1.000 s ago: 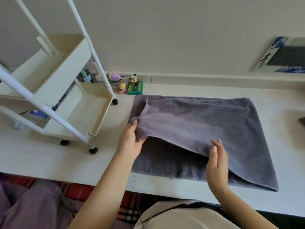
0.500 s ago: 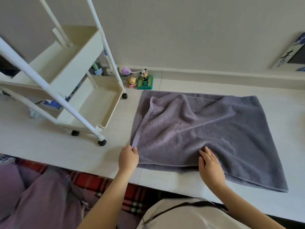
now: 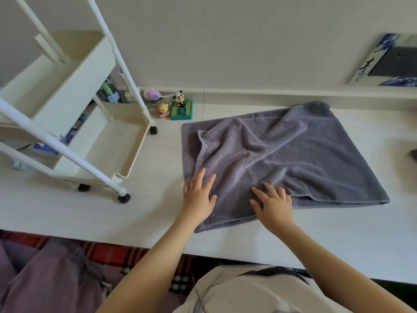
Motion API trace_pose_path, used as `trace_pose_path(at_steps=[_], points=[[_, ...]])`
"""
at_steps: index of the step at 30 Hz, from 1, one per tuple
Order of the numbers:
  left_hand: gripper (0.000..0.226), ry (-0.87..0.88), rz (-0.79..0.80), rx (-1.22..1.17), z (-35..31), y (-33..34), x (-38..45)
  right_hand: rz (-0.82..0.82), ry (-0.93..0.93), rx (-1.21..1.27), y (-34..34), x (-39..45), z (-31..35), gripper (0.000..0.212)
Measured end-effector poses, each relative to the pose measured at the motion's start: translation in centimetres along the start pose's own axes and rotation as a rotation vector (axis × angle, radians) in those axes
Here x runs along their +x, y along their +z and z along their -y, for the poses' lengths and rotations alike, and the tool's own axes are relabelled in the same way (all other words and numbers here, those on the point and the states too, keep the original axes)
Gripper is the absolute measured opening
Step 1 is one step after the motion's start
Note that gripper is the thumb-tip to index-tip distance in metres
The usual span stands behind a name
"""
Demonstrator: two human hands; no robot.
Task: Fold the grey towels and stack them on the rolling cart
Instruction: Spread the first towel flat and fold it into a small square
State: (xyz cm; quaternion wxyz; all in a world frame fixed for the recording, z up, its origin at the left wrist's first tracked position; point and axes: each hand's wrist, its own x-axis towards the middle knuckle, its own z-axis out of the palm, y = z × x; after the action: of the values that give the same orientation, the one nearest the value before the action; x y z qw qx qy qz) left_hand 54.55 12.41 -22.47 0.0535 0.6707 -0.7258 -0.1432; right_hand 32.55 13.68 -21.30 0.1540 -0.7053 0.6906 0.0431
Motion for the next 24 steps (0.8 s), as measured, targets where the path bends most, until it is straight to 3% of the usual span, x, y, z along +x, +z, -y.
trace_pose_path(at_steps=[2, 5, 8, 11, 12, 14, 16, 19, 21, 24], points=[[0.054, 0.072, 0.125, 0.107, 0.1, 0.4, 1.0, 0.089, 0.021, 0.000, 0.6, -0.2, -0.2, 0.047], [0.051, 0.105, 0.126, 0.187, -0.7, 0.3, 1.4, 0.107, 0.072, 0.056, -0.3, 0.6, -2.6, 0.047], [0.056, 0.230, 0.193, 0.179, -3.5, 0.1, 1.0, 0.178, 0.148, 0.031, -2.0, 2.5, -5.7, 0.049], [0.055, 0.376, 0.294, 0.128, -6.9, 0.0, 0.9, 0.134, 0.256, -0.037, -3.4, 3.8, -7.1, 0.056], [0.047, 0.429, 0.282, 0.073, -7.8, 0.0, 1.0, 0.077, 0.261, -0.068, -3.5, 3.6, -7.1, 0.057], [0.040, 0.514, 0.074, -0.022, -8.6, 0.2, 1.6, -0.039, 0.213, -0.082, -3.0, 2.7, -6.2, 0.055], [0.037, 0.471, -0.092, -0.023, -8.7, 0.6, 3.2, -0.052, 0.195, -0.004, -1.2, 0.8, -5.4, 0.067], [0.059, 0.268, 0.129, 0.122, -7.9, 0.6, 5.4, 0.042, 0.216, 0.026, 2.3, -2.2, -5.5, 0.103], [0.066, 0.168, 0.239, 0.212, -7.1, 0.9, 6.3, 0.053, 0.224, 0.016, 3.4, -3.2, -7.1, 0.102], [0.065, 0.208, 0.200, 0.324, -7.5, 1.0, 5.3, 0.084, 0.179, -0.028, 2.8, -3.6, -10.4, 0.094]])
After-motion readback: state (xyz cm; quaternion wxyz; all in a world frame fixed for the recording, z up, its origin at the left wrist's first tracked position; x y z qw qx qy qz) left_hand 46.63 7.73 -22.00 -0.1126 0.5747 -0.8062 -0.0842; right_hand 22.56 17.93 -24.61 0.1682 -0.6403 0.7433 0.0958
